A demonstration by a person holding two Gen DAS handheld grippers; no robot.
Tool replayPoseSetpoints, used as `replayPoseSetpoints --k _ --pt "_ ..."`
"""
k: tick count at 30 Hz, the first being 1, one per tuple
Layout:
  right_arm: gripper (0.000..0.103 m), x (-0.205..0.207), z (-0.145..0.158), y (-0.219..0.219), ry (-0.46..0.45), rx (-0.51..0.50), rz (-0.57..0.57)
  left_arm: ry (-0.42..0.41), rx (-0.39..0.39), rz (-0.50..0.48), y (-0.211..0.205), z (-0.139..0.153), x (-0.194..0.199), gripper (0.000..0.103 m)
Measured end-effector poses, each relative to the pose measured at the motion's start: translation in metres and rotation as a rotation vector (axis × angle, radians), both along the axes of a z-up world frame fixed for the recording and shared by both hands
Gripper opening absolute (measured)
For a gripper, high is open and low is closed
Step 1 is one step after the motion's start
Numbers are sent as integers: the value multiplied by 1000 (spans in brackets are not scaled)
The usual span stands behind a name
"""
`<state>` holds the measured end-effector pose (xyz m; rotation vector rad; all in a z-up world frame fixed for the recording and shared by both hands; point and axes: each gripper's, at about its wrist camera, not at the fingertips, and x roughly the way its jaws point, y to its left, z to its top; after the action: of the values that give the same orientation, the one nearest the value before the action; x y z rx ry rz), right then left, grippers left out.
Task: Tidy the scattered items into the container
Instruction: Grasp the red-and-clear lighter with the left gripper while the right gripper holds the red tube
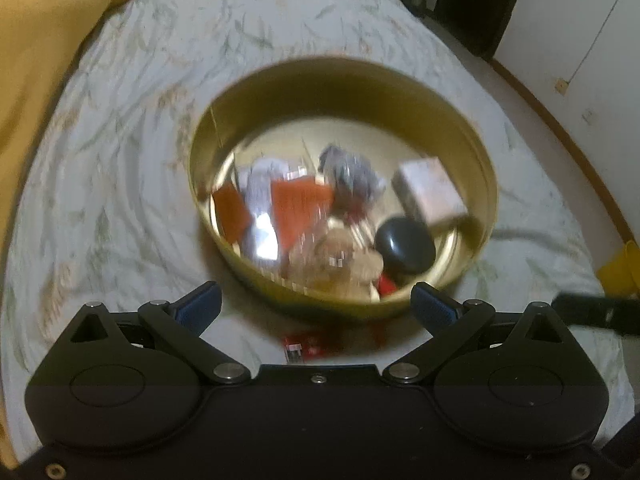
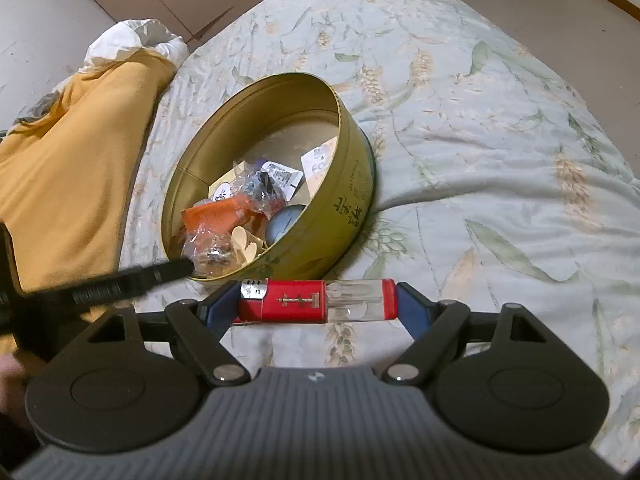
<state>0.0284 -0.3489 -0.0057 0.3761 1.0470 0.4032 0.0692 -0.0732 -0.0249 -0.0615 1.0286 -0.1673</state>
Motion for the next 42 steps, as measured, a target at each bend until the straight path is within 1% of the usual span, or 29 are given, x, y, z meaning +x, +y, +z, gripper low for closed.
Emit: replayPoseSetpoints --k 3,9,13,17,22,24,26,28,29,30,31,35,38,42 --pt "83 0 0 0 2 -4 -2 25 -11 -3 -2 -14 -4 101" --pt "83 1 -1 -1 7 -8 -6 54 4 -13 -15 -37 -4 101" --pt "83 2 -1 -2 9 -7 -8 65 45 -9 -23 -54 -1 100" --pt "83 2 -1 -2 10 -7 -6 80 61 12 -28 -66 4 99" --pt "83 2 -1 -1 11 -5 -3 79 127 22 -40 -78 11 99" --pt "83 2 -2 -1 11 -7 -2 93 140 30 -41 -85 14 97" --pt "83 3 -2 -1 14 -5 0 101 144 41 -41 -91 15 99" --pt "83 3 -2 -1 14 -6 0 94 137 49 -41 -93 15 97" --pt "83 3 -2 -1 14 -5 1 91 131 47 -41 -92 14 91" --pt "83 2 -2 0 14 -4 2 88 124 41 -42 -91 13 82" --pt "83 2 -3 0 14 -4 3 87 119 38 -41 -89 12 81" --pt "83 2 -4 1 16 -6 3 106 95 24 -35 -86 9 80" --pt "83 2 -4 1 16 -8 7 123 55 19 -29 -80 5 80" --pt "83 2 -7 4 24 -17 21 107 67 -23 -25 -63 -4 80"
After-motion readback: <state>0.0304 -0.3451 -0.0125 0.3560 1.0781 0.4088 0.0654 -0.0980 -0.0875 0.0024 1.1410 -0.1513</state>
